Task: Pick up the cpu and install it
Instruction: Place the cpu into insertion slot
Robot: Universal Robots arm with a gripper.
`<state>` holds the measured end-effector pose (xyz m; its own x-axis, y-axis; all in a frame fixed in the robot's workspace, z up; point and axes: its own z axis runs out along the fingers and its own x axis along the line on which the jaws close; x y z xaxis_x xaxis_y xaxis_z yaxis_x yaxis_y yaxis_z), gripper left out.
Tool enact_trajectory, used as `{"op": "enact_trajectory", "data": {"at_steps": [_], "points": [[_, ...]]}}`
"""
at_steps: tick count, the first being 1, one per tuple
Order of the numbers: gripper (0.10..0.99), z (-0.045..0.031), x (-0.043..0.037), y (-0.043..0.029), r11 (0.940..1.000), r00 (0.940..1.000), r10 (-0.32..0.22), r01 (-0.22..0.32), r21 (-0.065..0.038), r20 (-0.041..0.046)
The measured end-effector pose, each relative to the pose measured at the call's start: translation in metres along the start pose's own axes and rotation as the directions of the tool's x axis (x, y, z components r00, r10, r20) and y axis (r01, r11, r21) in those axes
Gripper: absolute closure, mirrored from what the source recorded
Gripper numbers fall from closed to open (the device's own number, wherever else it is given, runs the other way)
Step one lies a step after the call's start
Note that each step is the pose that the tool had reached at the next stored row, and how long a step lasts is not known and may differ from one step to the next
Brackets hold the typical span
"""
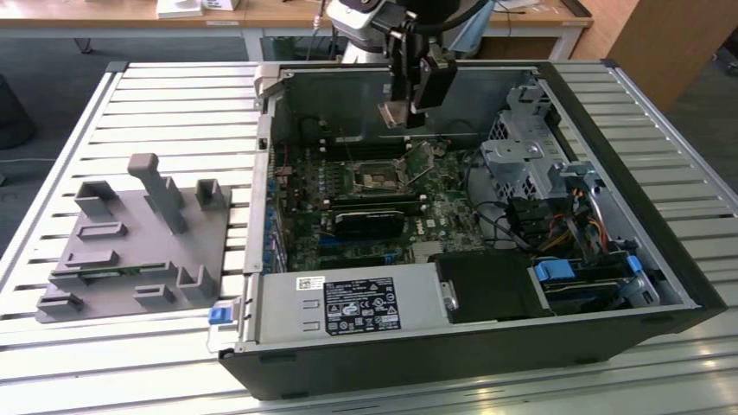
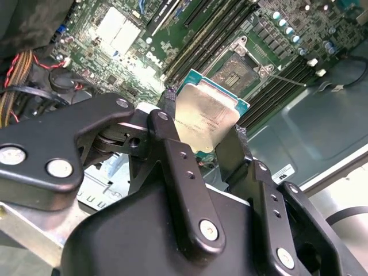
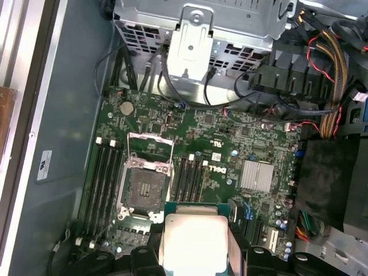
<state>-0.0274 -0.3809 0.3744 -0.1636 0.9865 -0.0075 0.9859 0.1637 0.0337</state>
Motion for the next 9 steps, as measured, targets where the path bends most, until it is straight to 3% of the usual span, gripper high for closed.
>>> {"op": "enact_trajectory", "data": {"at_steps": [9], "points": [[0.557, 0.0004, 0.0006, 0.0001, 0.9980, 0.9980, 0.063, -0.063, 0.001, 0.0041]]}}
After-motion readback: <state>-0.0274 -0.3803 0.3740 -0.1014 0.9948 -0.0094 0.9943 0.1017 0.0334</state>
